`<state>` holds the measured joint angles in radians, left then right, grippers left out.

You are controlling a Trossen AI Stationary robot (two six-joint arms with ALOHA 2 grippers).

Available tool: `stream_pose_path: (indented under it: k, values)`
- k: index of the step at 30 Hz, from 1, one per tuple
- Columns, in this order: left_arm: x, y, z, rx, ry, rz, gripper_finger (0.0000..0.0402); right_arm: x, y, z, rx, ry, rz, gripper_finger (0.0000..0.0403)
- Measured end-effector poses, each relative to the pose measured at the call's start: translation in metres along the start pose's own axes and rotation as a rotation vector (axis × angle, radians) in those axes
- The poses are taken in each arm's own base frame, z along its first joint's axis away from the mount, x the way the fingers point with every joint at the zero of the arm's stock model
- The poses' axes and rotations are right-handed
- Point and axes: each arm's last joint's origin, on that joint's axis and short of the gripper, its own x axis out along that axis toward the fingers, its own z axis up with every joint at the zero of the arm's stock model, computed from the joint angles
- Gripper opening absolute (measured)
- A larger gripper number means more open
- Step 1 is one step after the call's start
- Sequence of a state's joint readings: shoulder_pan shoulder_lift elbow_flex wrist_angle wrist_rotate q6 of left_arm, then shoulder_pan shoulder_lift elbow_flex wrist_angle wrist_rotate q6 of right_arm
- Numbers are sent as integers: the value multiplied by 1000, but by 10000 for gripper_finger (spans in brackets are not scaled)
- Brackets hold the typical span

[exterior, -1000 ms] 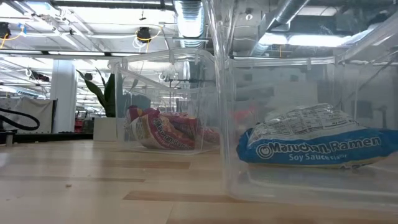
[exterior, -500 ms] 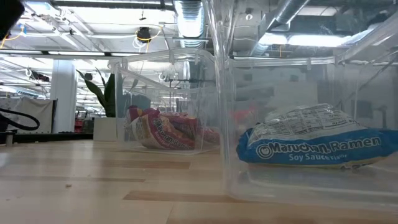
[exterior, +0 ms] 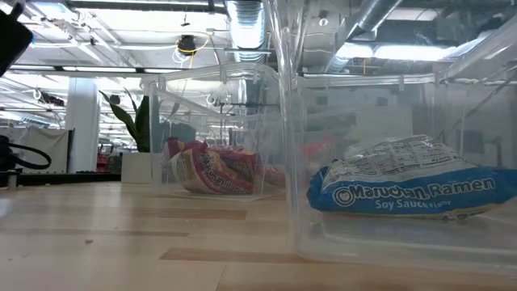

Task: Sort Maruchan noodles
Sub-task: Put the blue noodle pack into the bottom transparent bin

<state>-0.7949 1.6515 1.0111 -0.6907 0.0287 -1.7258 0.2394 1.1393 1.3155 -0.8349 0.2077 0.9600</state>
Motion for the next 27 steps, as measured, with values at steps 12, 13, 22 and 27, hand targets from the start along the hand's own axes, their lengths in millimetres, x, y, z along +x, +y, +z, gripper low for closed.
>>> stream_pose_path:
  k: [12,13,22,27]
  values:
    - [-147,25,32,140,-277,-422,0,0,-2,4,17,-18,-2,327]
    - [-160,27,38,151,-335,-453,0,0,-2,5,25,-23,-3,327]
    - [-213,0,105,499,-768,-561,0,-10,5,25,43,-184,147,327]
    - [-212,-28,142,698,-961,-640,0,-39,10,39,40,-343,306,327]
